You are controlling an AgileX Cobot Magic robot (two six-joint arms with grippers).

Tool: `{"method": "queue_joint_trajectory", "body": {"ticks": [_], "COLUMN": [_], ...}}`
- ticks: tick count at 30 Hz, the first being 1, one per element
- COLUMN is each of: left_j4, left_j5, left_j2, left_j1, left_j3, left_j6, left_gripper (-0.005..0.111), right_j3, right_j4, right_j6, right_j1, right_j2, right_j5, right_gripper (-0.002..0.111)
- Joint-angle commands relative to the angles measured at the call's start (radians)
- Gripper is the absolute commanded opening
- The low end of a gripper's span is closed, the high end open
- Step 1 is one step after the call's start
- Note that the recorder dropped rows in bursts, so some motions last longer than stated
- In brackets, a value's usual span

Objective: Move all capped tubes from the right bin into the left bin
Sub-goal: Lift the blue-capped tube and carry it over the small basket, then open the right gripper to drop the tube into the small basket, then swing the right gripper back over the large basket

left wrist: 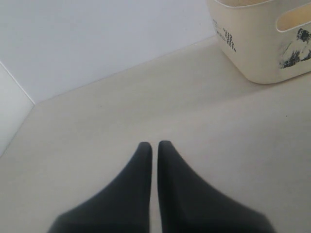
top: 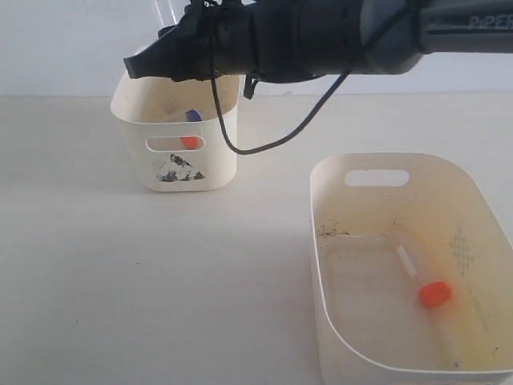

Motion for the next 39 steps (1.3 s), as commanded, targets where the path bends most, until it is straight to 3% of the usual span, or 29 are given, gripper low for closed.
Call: {"method": "queue_joint_trajectory", "body": {"ticks": [1,3,6,8,10,12,14,15,21,32,39], "left_j4": [-0.003,-0.003,-0.003,-0.003,-0.003,-0.003,-0.003,-0.003,-0.003,-0.003,-0.003], "left_j5": [-0.003,-0.003,-0.003,-0.003,-0.003,-0.003,-0.003,-0.003,-0.003,-0.003,-0.003], "left_j2": [0.0,0.0,0.0,0.0,0.0,0.0,0.0,0.0,0.0,0.0,0.0], "left_j1": [-0.005,-0.005,-0.005,-0.005,-0.005,-0.005,-0.005,-0.005,-0.005,-0.005,-0.005], "left_j3": [-0.004,-0.004,-0.004,-0.004,-0.004,-0.004,-0.004,-0.004,-0.004,-0.004,-0.004], "left_j6": [-0.01,-0.01,-0.01,-0.01,-0.01,-0.01,-0.01,-0.01,-0.01,-0.01,-0.01], "left_gripper": [0.004,0.004,0.004,0.004,0.004,0.004,0.004,0.004,0.004,0.004,0.004], "right_j3": [-0.059,-0.07,-0.073,-0.073,-0.073,-0.073,-0.071,-0.069,0.044,0.504,0.686], "right_j4": [0.009,0.009,0.009,0.009,0.009,0.009,0.009,0.009,0.009,0.009,0.009], "right_j6": [0.004,0.012,0.051,0.084,0.125,0.147,0.147,0.15,0.084,-0.032,0.04], "right_j1": [0.009,0.009,0.009,0.012,0.015,0.017,0.026,0.033,0.072,0.266,0.279], "right_j2": [0.041,0.052,0.056,0.056,0.049,0.038,0.016,0.005,-0.113,-0.499,-0.66], "right_j5": [-0.044,-0.048,-0.091,-0.145,-0.192,-0.188,-0.194,-0.2,-0.361,-0.835,-0.791], "right_gripper": [0.012,0.03,0.07,0.075,0.061,0.037,0.005,0.001,0.001,0.001,0.0]}}
